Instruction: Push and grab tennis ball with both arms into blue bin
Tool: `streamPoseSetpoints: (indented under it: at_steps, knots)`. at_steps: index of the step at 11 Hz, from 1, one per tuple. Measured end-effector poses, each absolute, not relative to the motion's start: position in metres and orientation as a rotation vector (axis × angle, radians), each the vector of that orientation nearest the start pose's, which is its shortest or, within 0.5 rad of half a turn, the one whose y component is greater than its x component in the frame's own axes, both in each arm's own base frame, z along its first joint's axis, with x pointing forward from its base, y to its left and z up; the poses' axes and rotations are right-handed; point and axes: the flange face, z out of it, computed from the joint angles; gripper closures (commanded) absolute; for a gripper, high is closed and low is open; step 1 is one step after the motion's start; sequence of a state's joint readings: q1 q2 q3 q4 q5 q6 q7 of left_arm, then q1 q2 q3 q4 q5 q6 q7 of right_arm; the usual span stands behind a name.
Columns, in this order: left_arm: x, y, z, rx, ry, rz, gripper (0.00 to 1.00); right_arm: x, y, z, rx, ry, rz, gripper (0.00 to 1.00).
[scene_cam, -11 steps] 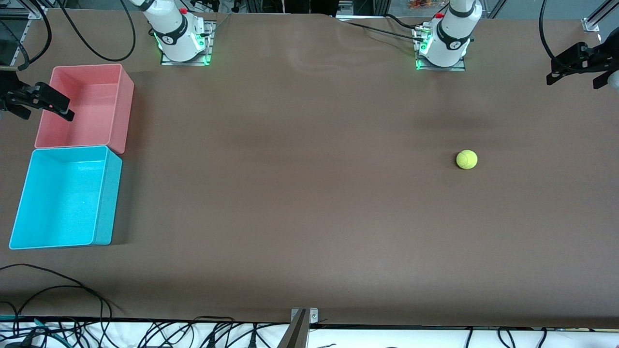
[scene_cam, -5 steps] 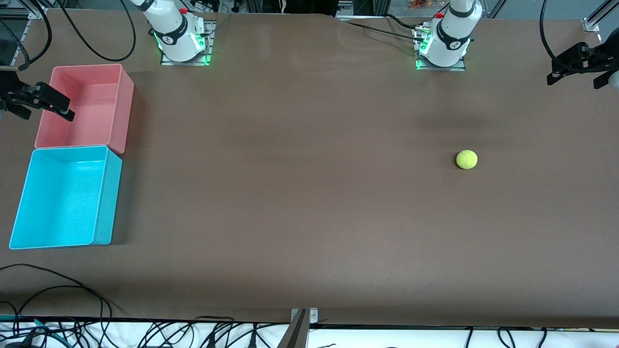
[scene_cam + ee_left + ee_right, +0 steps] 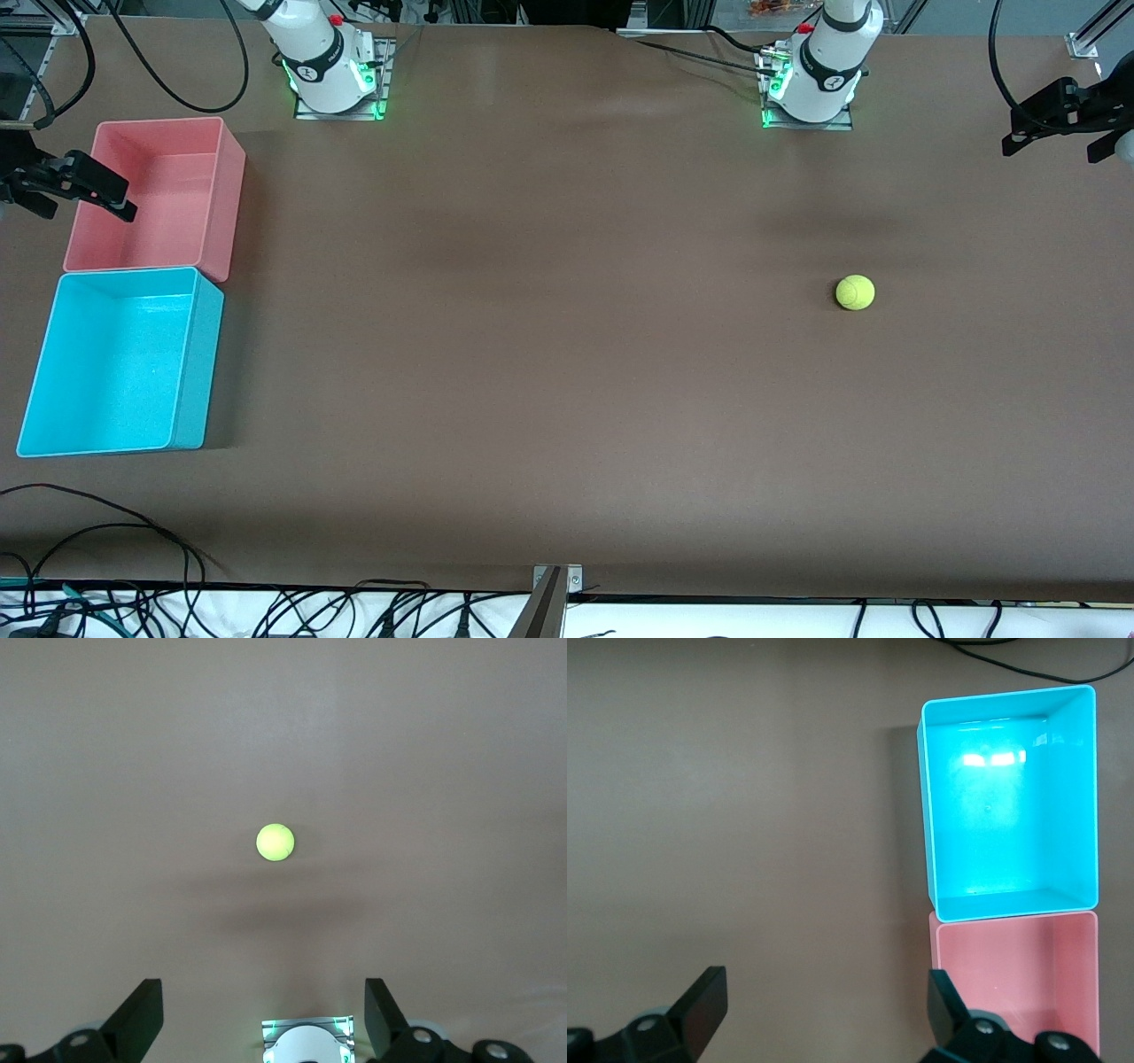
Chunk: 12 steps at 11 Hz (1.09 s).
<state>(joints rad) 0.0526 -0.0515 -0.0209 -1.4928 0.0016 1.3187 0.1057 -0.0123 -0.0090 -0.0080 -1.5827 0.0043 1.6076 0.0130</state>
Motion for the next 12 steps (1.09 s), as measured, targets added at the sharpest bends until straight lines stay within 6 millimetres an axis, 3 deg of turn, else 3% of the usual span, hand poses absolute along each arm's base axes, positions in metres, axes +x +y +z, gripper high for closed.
streamPoseSetpoints:
  at_steps: [6, 9, 11, 12]
  knots:
    - [0.512, 0.015, 0.665, -3.139, 0.118, 0.201, 0.00, 0.555, -0.011, 0.627, -3.137, 0.052, -0.042, 0.00]
    - [0.519, 0.016, 0.651, -3.139, 0.118, 0.225, 0.00, 0.555, -0.011, 0.626, -3.137, 0.052, -0.042, 0.00]
    - [0.531, 0.017, 0.622, -3.139, 0.116, 0.204, 0.00, 0.555, -0.011, 0.627, -3.137, 0.052, -0.041, 0.00]
    - [0.538, 0.020, 0.593, -3.139, 0.110, 0.212, 0.00, 0.555, -0.011, 0.627, -3.137, 0.053, -0.041, 0.00]
